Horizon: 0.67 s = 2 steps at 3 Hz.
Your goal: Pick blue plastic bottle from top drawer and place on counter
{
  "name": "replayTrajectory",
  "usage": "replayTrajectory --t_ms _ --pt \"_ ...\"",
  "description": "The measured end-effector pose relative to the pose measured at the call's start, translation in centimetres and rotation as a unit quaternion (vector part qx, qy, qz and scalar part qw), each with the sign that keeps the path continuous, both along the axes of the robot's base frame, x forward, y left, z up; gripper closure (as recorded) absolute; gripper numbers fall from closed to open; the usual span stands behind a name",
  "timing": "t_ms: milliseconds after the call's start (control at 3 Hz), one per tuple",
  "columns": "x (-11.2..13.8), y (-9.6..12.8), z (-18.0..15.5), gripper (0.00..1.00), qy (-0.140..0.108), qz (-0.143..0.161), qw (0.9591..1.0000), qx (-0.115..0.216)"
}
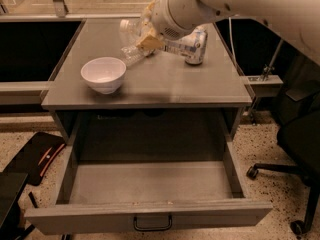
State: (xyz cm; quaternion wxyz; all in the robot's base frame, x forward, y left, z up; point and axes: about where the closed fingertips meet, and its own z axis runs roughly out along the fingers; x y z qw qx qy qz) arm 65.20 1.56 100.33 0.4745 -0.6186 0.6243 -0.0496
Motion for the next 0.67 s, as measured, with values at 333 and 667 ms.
replayTrajectory --t_ms 333,667 --pt "-0.4 -1.4 -0.8 1.00 0.005 -0.017 0.9996 0.021" --pt "-0.7 -4.4 -3.1 1.00 0.020 -0.051 0.9969 0.057"
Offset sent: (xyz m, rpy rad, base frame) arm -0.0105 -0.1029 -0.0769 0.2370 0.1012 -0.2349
